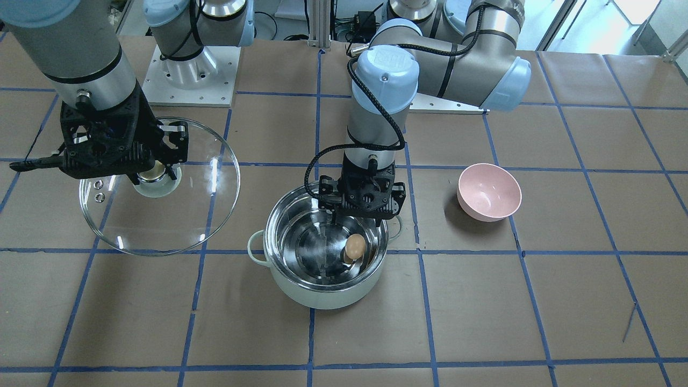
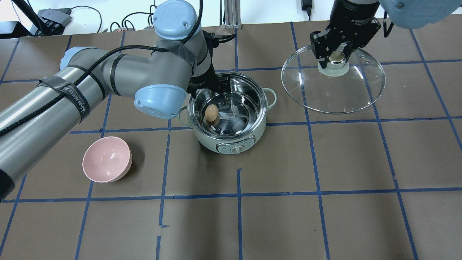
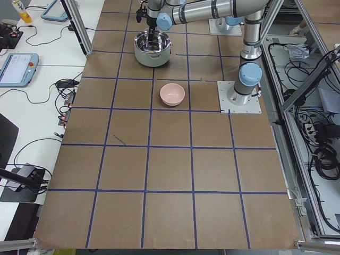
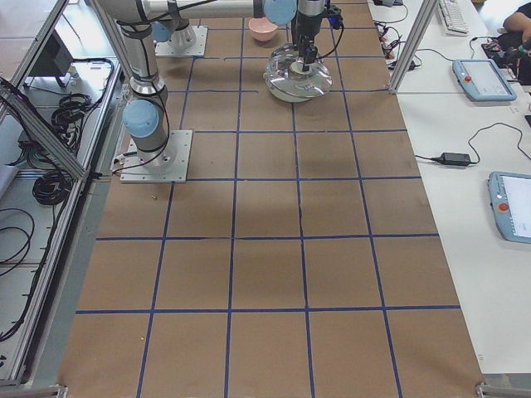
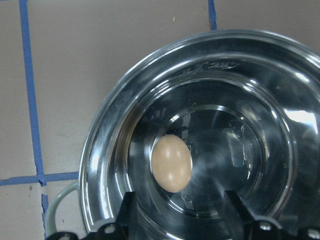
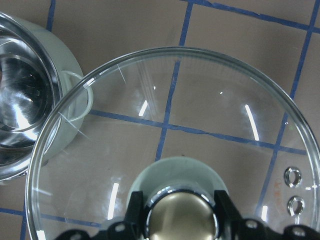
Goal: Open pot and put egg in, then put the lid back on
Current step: 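Lower the egg into the pot and open the left gripper, then withdraw the left gripper from the pot toward its rest pose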
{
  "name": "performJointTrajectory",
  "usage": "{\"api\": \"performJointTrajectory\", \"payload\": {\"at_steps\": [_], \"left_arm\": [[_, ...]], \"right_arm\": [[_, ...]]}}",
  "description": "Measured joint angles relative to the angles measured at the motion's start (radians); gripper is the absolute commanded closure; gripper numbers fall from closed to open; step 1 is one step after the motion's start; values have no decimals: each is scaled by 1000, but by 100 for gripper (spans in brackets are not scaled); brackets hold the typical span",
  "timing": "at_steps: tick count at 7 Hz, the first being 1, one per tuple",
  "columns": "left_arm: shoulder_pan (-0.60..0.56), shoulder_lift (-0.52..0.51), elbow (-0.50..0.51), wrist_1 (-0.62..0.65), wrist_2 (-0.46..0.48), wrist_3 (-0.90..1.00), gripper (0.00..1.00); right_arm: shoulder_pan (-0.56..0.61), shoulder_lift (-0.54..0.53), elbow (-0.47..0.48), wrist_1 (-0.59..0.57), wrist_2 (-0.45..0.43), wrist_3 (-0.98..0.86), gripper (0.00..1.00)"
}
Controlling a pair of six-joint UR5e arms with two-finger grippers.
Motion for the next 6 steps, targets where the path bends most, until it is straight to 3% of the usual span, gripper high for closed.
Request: {"api": "performJointTrajectory", "payload": {"at_steps": [2,6], "left_arm": [[40,64,5,-63,6,11,3],[194,268,15,-356,10,133,0]], "right_arm": [[0,9,-2,-18,1,-5,95],[25,32,-8,-49,9,33,96]]}}
